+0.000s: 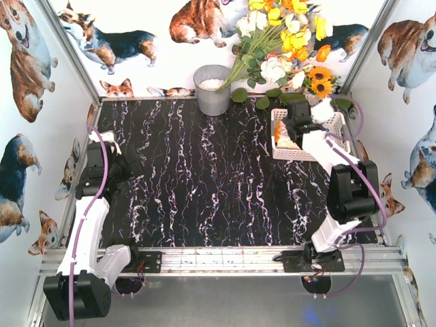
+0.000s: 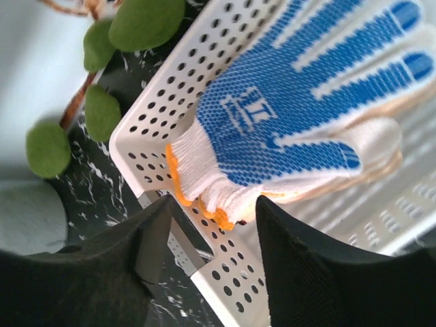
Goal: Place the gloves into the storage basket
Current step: Place the glove in the bin.
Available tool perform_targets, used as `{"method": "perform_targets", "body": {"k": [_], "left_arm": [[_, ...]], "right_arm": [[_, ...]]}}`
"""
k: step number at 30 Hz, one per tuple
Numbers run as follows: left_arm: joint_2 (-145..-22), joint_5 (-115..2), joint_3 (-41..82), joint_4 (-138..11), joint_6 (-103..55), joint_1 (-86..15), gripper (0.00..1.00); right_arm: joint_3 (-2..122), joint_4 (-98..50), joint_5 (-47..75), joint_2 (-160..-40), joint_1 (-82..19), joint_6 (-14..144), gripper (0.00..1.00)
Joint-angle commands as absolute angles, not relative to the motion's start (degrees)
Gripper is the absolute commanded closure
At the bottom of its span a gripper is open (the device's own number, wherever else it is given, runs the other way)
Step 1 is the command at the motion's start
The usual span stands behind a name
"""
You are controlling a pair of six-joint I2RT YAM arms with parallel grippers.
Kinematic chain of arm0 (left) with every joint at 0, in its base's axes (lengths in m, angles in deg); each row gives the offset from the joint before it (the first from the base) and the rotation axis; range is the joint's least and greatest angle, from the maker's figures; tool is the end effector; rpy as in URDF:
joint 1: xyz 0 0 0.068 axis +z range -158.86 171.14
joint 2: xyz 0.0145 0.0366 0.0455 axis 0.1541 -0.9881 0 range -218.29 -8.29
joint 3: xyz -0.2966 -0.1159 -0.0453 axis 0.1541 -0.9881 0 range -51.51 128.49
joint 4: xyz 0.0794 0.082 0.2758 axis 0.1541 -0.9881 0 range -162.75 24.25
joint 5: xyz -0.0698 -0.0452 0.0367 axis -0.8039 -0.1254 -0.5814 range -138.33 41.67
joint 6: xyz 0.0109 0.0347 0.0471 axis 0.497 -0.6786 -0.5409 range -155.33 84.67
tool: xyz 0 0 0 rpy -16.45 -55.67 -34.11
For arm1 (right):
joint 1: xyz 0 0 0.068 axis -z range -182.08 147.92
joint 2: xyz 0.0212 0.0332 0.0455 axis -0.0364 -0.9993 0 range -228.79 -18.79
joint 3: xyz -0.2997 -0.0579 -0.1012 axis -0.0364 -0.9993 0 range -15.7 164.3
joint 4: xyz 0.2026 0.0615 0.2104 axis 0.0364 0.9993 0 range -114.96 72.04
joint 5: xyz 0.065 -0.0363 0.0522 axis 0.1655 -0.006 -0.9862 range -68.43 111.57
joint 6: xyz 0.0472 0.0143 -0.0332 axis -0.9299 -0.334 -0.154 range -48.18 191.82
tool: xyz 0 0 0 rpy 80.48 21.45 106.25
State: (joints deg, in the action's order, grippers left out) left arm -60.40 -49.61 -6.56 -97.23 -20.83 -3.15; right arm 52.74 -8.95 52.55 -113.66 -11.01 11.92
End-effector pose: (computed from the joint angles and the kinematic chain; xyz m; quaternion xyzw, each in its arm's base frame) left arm 0.2073 0.0198 0.3121 -0.1534 0.8880 -0.0432 0.4312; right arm 0.4085 0.0416 0.2787 0.4767 0.7497 0.0179 0.4587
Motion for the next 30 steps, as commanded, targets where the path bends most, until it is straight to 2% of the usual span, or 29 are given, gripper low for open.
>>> {"method": "perform_targets", "body": {"k": [1, 7, 13, 21, 30], "left_arm": [[-59.4, -50.1, -7.1, -96.5, -21.4, -2.5, 0.00], [-59.2, -50.2, -7.2, -96.6, -21.3, -2.5, 0.00], [-59.4, -50.2, -7.2, -96.6, -21.3, -2.5, 0.00], [-59.8, -50.1, -7.2, -96.5, -21.3, -2.5, 0.00], [-60.2, -50.1, -7.2, -96.4, -21.4, -2.5, 0.00]], "right_arm": [[60.6, -8.4, 48.0, -117.9, -10.9, 36.1, 0.49], [66.9, -7.7, 46.6, -123.5, -10.8, 51.2, 0.56], [72.5, -4.6, 44.1, -128.9, -8.5, 55.0, 0.68], [74.7, -1.1, 39.3, -133.3, -7.3, 56.6, 0.71], [70.2, -0.5, 39.0, -131.9, -7.2, 57.0, 0.73]]}}
